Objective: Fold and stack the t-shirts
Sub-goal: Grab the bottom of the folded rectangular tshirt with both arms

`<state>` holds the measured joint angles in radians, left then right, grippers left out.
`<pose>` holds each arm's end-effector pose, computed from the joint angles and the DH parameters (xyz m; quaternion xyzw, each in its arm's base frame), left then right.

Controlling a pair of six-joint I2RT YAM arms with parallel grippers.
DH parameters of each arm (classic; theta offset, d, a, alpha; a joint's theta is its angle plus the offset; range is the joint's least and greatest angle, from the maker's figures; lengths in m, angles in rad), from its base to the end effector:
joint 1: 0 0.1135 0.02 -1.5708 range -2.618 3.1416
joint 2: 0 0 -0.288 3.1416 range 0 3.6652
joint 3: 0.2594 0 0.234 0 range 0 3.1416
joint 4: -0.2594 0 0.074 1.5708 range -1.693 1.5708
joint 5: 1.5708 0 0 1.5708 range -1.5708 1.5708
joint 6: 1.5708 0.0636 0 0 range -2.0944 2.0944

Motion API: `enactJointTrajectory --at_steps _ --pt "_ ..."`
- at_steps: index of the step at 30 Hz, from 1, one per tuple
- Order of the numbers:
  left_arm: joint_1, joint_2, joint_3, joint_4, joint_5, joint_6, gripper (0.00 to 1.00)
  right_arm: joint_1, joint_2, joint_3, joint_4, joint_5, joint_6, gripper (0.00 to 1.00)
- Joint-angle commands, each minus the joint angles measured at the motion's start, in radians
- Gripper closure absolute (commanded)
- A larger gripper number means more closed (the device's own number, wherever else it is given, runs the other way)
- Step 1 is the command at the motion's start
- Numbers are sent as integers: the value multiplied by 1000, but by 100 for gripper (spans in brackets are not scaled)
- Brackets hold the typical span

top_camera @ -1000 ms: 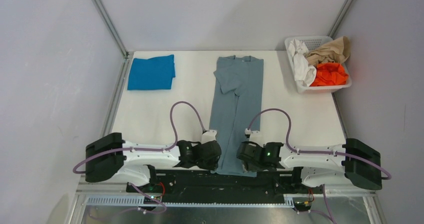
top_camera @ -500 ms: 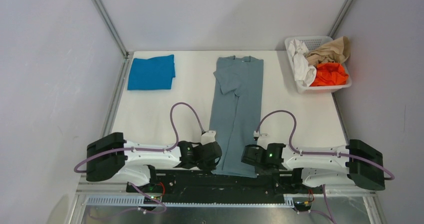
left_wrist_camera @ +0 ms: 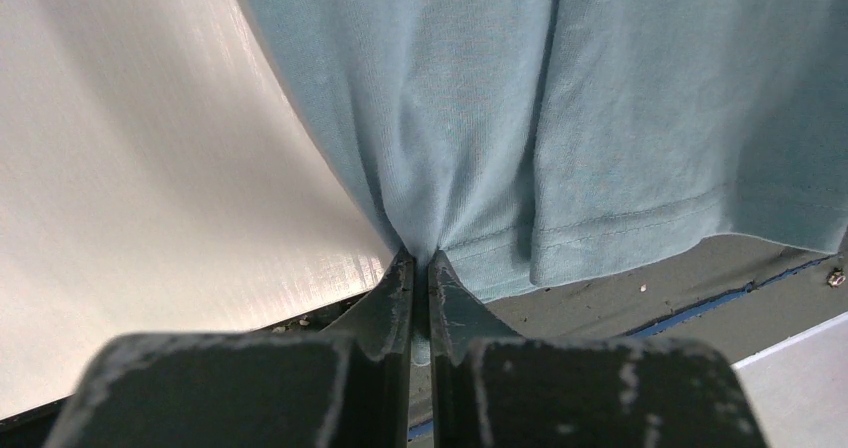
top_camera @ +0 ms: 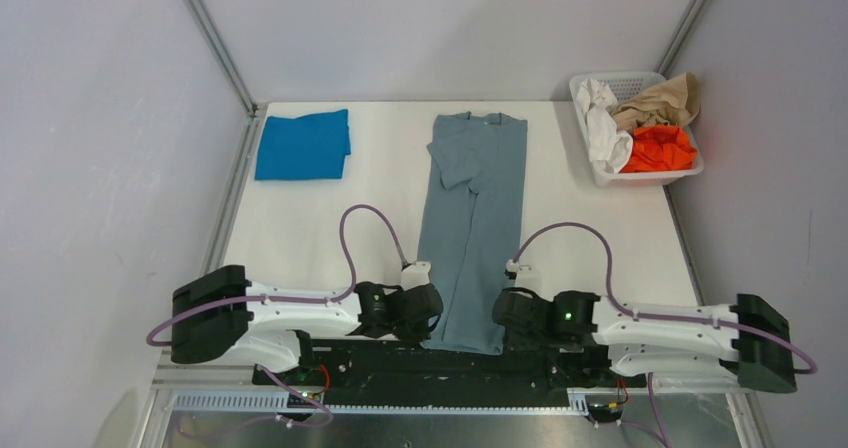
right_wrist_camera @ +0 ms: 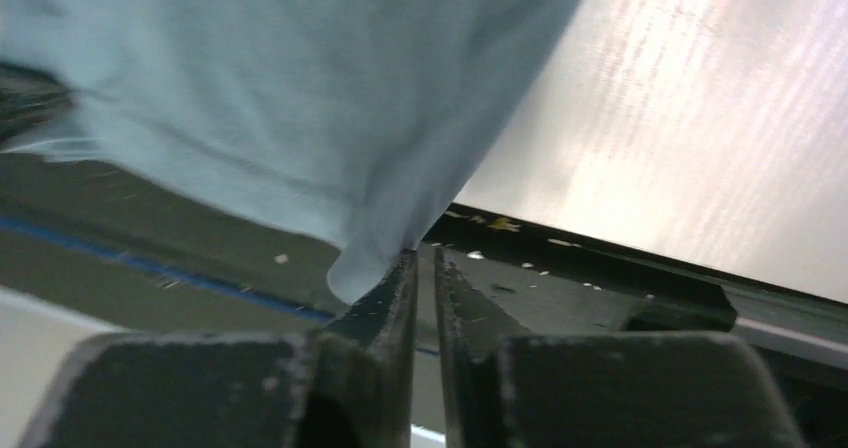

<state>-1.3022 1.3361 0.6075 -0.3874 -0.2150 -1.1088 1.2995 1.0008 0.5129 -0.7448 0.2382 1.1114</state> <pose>0.0719 -0.2100 0.1655 0.0695 0.9664 -0.1720 0.1777 0.0513 0.1285 0.1748 -0.0720 0.9763 0.1142 0.1691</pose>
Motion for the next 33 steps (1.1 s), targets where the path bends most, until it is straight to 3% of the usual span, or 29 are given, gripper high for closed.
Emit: enactJointTrajectory --at_steps 1,6,8,12,21,23,24,27,29,33 --pt "-10 10 -4 -56 -20 -1 94 11 -132 -11 54 -7 -64 81" --pt "-10 4 -7 -55 -20 -8 94 13 -104 -34 115 -82 -100 70" --pt "-10 2 -7 -56 -23 -7 95 13 -46 -41 131 -85 -101 60" --pt "-10 6 -6 -56 -19 -7 96 16 18 -41 138 -83 -97 55" --pt "-10 -12 -12 -56 -33 -18 98 43 119 -42 77 -7 -30 63" --pt "-9 -11 -10 -55 -35 -13 99 55 157 -38 67 6 -14 70" --pt "-11 -11 -10 -56 -35 -14 100 61 168 -30 59 19 5 79" --pt "-11 -14 -13 -57 -33 -14 100 83 194 -9 -7 47 37 95" --pt "-11 -16 -15 -56 -35 -13 100 90 183 -4 -44 61 62 100" --pt "-10 -25 -14 -57 -32 -11 100 95 113 -2 -73 74 76 100"
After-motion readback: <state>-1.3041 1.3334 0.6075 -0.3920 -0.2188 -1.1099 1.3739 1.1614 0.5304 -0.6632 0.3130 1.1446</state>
